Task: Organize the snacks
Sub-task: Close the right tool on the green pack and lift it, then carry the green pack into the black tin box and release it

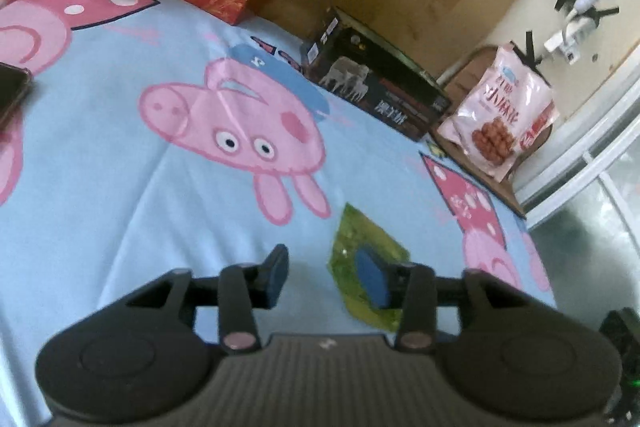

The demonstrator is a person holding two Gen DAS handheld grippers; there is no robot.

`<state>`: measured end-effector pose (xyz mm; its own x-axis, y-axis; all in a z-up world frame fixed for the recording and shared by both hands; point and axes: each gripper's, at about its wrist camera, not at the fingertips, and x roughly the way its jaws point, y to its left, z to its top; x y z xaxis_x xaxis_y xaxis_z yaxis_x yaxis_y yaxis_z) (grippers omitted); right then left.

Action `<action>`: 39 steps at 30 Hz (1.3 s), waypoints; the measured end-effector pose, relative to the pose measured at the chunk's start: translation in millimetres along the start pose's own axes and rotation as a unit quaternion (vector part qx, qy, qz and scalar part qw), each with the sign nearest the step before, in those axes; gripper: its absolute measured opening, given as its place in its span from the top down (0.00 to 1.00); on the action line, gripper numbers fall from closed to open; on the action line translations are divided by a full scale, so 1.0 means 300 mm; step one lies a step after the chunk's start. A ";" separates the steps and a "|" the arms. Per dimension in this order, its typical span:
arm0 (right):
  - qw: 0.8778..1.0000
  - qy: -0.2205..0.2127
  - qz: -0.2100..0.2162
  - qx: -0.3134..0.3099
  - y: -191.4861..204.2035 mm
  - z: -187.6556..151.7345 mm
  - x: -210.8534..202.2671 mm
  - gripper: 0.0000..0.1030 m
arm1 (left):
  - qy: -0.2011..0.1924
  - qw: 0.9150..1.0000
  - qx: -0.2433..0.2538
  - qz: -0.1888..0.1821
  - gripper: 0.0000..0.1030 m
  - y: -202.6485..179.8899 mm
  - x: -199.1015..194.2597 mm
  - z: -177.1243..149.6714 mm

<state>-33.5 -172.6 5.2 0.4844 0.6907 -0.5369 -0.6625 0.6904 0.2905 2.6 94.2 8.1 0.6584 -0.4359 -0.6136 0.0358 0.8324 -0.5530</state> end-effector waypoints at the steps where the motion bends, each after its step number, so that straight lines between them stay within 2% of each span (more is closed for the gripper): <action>1: 1.000 0.001 0.005 0.014 -0.012 0.010 0.010 0.68 | -0.001 1.000 0.003 -0.003 0.52 -0.006 0.002 0.003; 5: 0.999 -0.002 0.012 0.030 -0.013 0.016 0.032 0.66 | 0.012 1.000 0.012 -0.006 0.50 -0.028 0.048 0.013; 8: 1.000 -0.003 0.004 0.018 0.012 0.008 0.043 0.66 | 0.022 0.999 0.018 -0.015 0.55 -0.048 0.088 0.010; 11: 1.000 -0.013 -0.016 -0.004 0.030 0.006 0.055 0.66 | 0.042 0.998 0.028 -0.033 0.70 -0.082 0.118 -0.017; 14: 0.999 -0.017 -0.039 -0.024 0.025 0.003 0.053 0.71 | 0.039 0.998 0.048 -0.023 0.71 -0.125 0.124 -0.046; 15: 0.998 -0.017 -0.047 -0.028 0.016 0.000 0.045 0.75 | 0.044 0.998 0.047 -0.028 0.71 -0.134 0.130 -0.049; 16: 0.998 -0.017 -0.050 -0.030 0.008 -0.001 0.037 0.75 | 0.054 0.997 0.043 -0.038 0.73 -0.143 0.141 -0.049; 18: 0.997 -0.019 -0.069 -0.034 -0.006 0.002 0.013 0.77 | 0.091 0.992 0.029 -0.076 0.80 -0.160 0.176 -0.050; 24: 0.992 -0.053 -0.108 -0.030 -0.046 0.022 -0.060 0.80 | 0.084 0.990 0.071 -0.092 0.80 -0.271 0.201 -0.033; 27: 0.989 -0.079 -0.118 -0.037 -0.053 0.057 -0.090 0.80 | 0.067 0.988 0.088 -0.107 0.80 -0.320 0.184 0.014; 32: 0.982 -0.120 -0.130 -0.059 -0.091 0.167 -0.075 0.80 | 0.037 0.987 0.108 -0.111 0.80 -0.379 0.183 0.141; 35: 0.978 -0.140 -0.138 -0.073 -0.133 0.269 -0.031 0.80 | 0.018 0.987 0.123 -0.103 0.80 -0.404 0.205 0.255; 39: 0.973 -0.159 -0.142 -0.087 -0.209 0.463 0.047 0.80 | -0.010 0.989 0.124 -0.085 0.80 -0.422 0.248 0.471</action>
<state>94.1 -176.4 89.5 0.7959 0.5279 -0.2964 -0.5496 0.8354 0.0119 153.1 4.6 112.1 0.6410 -0.5728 -0.5109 0.3299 0.8066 -0.4905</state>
